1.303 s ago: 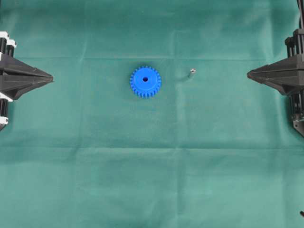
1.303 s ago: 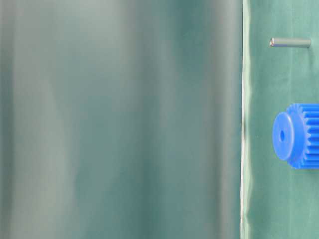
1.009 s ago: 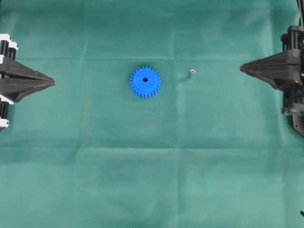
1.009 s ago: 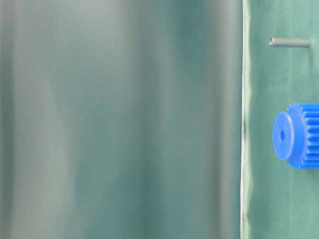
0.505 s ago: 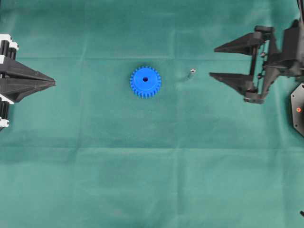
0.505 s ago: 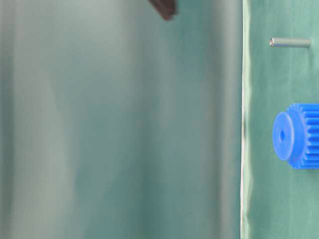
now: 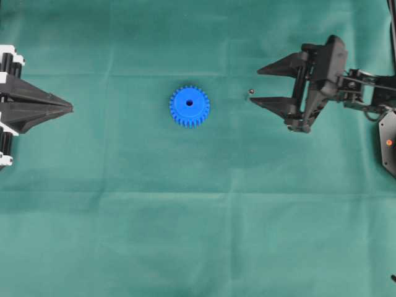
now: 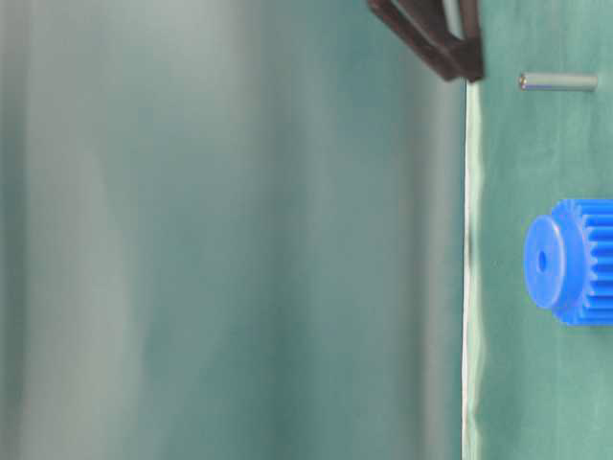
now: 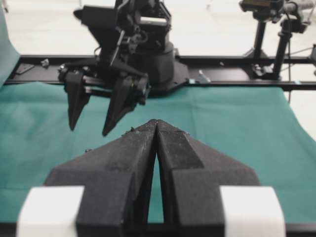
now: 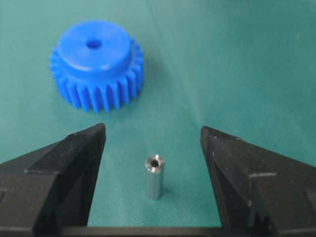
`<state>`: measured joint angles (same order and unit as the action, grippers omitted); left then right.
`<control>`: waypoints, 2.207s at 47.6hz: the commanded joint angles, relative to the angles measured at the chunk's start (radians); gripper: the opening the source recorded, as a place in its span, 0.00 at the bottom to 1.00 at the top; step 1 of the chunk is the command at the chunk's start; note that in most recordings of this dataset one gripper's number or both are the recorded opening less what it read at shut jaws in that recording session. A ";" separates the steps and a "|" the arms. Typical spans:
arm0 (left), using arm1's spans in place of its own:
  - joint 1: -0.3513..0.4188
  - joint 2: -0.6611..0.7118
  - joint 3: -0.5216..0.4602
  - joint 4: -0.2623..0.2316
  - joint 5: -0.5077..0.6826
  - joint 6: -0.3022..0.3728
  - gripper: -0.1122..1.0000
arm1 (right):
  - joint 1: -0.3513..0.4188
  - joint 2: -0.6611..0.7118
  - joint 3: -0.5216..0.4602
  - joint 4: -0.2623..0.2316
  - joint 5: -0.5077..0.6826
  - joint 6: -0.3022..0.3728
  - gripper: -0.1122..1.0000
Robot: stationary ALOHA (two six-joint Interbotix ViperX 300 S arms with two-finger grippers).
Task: Insert the shaft placed at a random location into the center hole of the medium gear at another random location.
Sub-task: 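Move the right gripper left and down over the silver shaft, then close the right gripper on the silver shaft and lift it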
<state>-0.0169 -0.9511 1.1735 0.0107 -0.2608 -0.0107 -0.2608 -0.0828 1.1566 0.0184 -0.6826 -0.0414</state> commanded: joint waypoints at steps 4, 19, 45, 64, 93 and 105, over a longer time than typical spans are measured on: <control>-0.003 0.008 -0.020 0.002 -0.005 0.000 0.10 | -0.005 0.064 -0.031 0.011 -0.049 -0.012 0.80; -0.003 0.008 -0.020 0.002 0.000 0.000 0.10 | -0.005 0.135 -0.046 0.015 -0.057 -0.005 0.78; -0.003 0.009 -0.018 0.002 0.006 0.000 0.10 | -0.005 0.135 -0.048 0.012 -0.054 -0.006 0.22; -0.003 0.008 -0.020 0.002 0.009 0.000 0.10 | -0.003 0.044 -0.057 0.014 0.005 -0.005 0.22; -0.003 0.008 -0.020 0.002 0.009 0.000 0.10 | -0.002 -0.216 -0.118 0.006 0.295 -0.014 0.22; -0.003 0.008 -0.020 0.002 0.009 0.000 0.10 | 0.002 -0.215 -0.121 0.008 0.296 -0.014 0.22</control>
<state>-0.0169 -0.9511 1.1735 0.0092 -0.2470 -0.0107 -0.2608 -0.2869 1.0600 0.0276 -0.3896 -0.0414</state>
